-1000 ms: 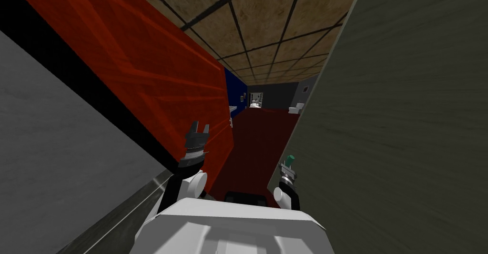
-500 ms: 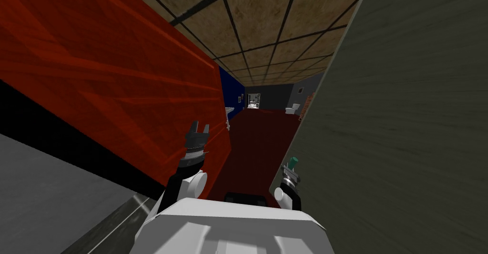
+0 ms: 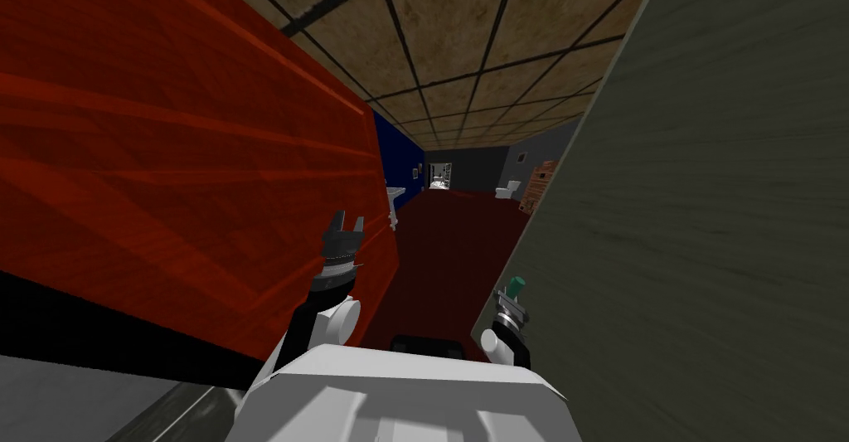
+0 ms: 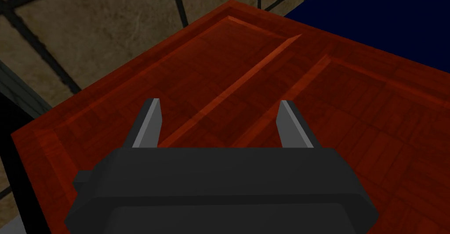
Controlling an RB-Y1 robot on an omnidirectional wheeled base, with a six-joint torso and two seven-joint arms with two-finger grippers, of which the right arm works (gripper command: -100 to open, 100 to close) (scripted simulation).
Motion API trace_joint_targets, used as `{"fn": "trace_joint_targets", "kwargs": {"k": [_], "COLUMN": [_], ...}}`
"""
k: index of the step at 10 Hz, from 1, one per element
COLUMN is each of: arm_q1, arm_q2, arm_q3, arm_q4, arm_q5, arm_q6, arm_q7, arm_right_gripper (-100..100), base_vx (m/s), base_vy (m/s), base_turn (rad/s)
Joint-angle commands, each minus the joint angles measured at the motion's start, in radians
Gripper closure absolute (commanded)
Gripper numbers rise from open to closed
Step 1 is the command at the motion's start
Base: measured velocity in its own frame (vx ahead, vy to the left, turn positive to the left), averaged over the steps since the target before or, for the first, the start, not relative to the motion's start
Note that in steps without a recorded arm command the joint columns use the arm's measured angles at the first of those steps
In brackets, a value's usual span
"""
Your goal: Push the door open
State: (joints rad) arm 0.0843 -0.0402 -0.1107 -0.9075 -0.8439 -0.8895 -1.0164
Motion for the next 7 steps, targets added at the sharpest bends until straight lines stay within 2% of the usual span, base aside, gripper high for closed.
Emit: {"fn": "trace_joint_targets", "kwargs": {"k": [1,7], "arm_q1": [-0.016,-0.008], "arm_q2": [-0.019,-0.042], "arm_q3": [-0.019,-0.081], "arm_q4": [0.019,0.022], "arm_q5": [-0.011,-0.058], "arm_q6": [-0.014,-0.030], "arm_q7": [-0.002,0.010], "arm_right_gripper": [100,100], "base_vx": [0.181,0.195], "base_vy": [-0.079,-0.074], "base_turn": [-0.049,-0.050]}}
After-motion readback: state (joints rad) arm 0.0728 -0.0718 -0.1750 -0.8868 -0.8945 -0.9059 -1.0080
